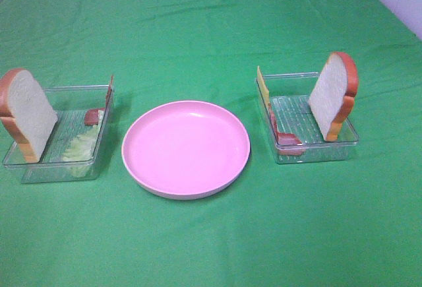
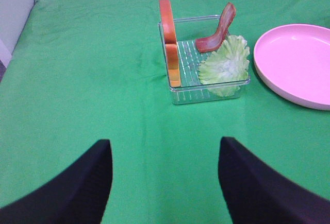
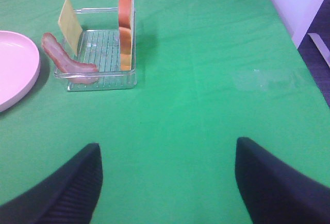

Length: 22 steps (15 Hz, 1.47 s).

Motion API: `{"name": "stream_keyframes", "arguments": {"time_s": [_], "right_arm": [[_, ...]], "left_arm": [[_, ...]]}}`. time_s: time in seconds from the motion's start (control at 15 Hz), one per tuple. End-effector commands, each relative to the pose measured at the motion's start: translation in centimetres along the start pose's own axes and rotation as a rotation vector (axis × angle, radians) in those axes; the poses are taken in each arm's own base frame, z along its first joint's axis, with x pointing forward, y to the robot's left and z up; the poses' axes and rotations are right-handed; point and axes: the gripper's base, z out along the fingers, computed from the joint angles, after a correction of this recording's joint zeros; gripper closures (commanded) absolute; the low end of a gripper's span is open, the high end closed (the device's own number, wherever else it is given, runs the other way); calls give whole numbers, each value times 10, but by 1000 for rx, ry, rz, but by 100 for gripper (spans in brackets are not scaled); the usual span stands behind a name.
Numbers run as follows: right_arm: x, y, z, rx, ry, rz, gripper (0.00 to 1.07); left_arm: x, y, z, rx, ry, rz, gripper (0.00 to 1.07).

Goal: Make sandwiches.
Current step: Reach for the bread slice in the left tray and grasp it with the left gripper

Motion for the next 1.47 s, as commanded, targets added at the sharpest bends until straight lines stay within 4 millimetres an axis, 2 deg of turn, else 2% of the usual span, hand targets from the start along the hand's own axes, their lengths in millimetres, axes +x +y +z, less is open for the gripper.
{"name": "stream_keyframes", "arguments": {"time_s": [0.07,1.47], "right_arm": [[2,0,-1,3,-12,-4,38],[2,0,-1,3,-12,-4,38]], "left_arm": [[1,-1,-2,4,-27,-5,48],[1,-1,-2,4,-27,-5,48]]}}
